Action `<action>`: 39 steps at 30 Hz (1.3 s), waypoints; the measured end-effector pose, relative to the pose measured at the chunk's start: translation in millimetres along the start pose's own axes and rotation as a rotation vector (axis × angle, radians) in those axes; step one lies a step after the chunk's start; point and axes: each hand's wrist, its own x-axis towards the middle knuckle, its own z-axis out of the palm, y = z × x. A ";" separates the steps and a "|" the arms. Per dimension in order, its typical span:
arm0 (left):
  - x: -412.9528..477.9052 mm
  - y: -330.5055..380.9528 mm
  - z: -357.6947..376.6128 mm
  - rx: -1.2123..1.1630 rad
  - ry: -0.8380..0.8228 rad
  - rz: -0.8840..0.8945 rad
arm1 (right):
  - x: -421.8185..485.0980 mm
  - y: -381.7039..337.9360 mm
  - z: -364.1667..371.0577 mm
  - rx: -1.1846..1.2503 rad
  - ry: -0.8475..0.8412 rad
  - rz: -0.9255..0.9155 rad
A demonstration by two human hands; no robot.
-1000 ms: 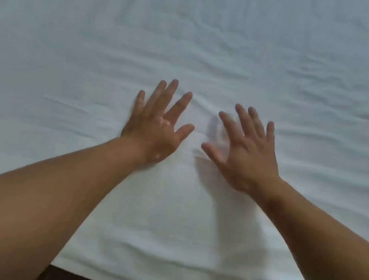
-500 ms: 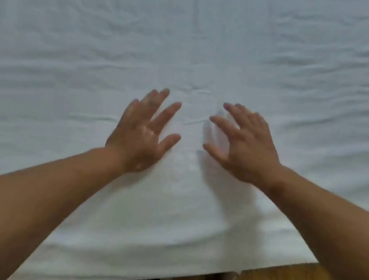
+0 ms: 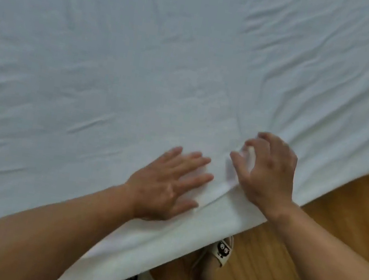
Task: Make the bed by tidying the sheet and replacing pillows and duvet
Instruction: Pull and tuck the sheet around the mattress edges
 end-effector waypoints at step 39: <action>437.9 162.1 13.7 0.160 -0.057 -0.100 | -32.5 327.7 22.8 0.551 0.308 1.062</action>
